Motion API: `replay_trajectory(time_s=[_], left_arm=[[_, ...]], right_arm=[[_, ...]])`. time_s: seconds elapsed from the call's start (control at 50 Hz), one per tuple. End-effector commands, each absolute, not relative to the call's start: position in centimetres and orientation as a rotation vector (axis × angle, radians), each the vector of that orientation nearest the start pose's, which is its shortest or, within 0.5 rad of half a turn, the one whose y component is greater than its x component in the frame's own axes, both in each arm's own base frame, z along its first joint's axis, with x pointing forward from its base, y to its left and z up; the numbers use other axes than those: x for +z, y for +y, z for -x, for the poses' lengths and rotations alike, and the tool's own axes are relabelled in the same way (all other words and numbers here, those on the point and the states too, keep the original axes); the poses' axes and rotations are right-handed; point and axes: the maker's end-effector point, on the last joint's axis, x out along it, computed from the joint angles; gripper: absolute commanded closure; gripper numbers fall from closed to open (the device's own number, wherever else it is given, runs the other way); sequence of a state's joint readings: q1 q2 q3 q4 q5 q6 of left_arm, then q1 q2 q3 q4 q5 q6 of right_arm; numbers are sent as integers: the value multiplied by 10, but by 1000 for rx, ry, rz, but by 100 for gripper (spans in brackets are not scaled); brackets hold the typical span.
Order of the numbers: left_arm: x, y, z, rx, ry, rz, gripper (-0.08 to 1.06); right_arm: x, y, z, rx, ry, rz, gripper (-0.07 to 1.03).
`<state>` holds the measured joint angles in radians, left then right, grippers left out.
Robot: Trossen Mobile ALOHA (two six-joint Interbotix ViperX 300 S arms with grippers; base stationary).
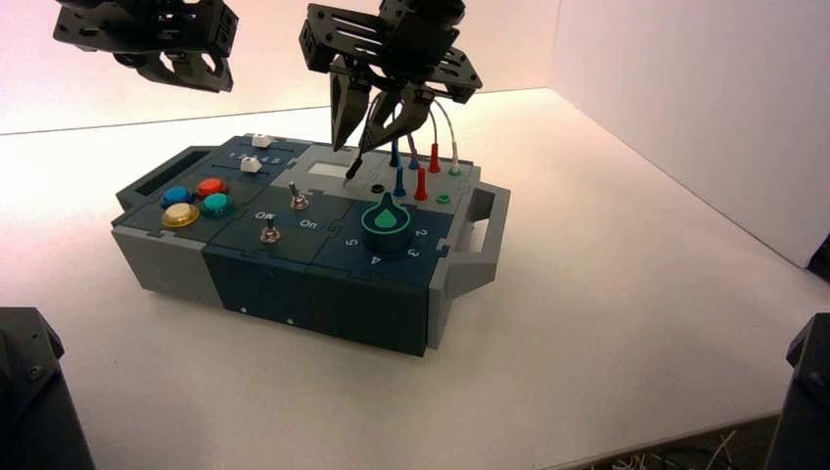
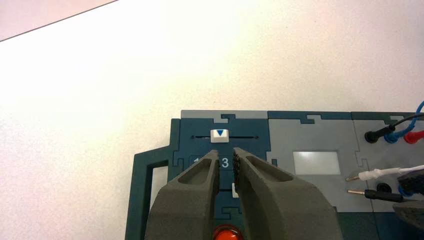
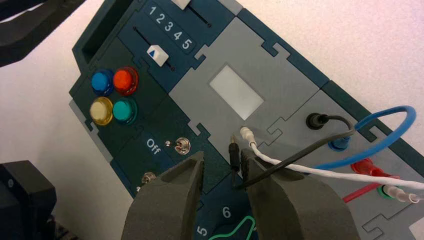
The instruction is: Insert the black wire.
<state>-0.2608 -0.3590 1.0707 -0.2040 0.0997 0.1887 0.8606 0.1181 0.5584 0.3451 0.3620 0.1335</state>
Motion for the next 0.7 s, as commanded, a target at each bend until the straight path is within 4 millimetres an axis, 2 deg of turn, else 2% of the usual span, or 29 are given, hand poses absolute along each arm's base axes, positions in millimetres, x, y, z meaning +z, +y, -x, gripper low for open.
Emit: replay_trajectory(time_s=[0.02,0.08,0.7], left_arm=[[118,-84,-296,-269,763,-89,80],[118,-84,-296,-269,762,-90,80],[118,-85,-297,-269,764,-90,80]], right_arm=[[93,339,-265,654,1122,-17,57],[92,338,-264,653,1129,-14,60],[80,328,-254,637,1178,0,60]])
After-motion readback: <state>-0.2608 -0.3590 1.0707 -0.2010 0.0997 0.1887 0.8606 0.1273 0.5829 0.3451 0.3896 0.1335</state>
